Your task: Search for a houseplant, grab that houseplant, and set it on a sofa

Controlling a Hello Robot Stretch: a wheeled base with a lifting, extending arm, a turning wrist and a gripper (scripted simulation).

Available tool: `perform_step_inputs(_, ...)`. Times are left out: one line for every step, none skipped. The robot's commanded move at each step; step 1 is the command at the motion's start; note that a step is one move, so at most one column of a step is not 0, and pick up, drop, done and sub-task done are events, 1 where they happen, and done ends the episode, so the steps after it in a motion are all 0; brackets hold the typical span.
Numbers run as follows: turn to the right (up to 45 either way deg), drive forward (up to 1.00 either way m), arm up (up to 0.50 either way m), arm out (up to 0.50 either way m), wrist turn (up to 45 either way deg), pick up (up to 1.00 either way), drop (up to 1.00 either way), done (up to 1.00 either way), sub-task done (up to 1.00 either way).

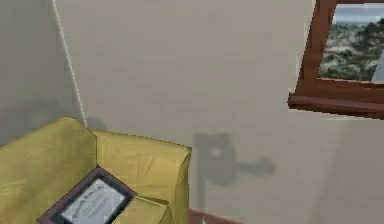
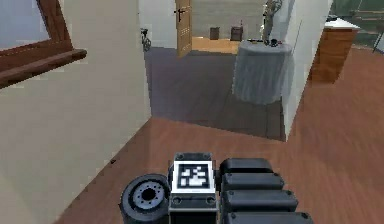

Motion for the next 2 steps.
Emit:
perform_step_inputs(-18.0, 0.00, 0.00, 0.00, 0.0, 0.00, 0.00, 0.00, 0.00)
perform_step_inputs(45.0, 0.00, 0.00, 0.00, 0.0, 0.00, 0.00, 0.00, 0.00)
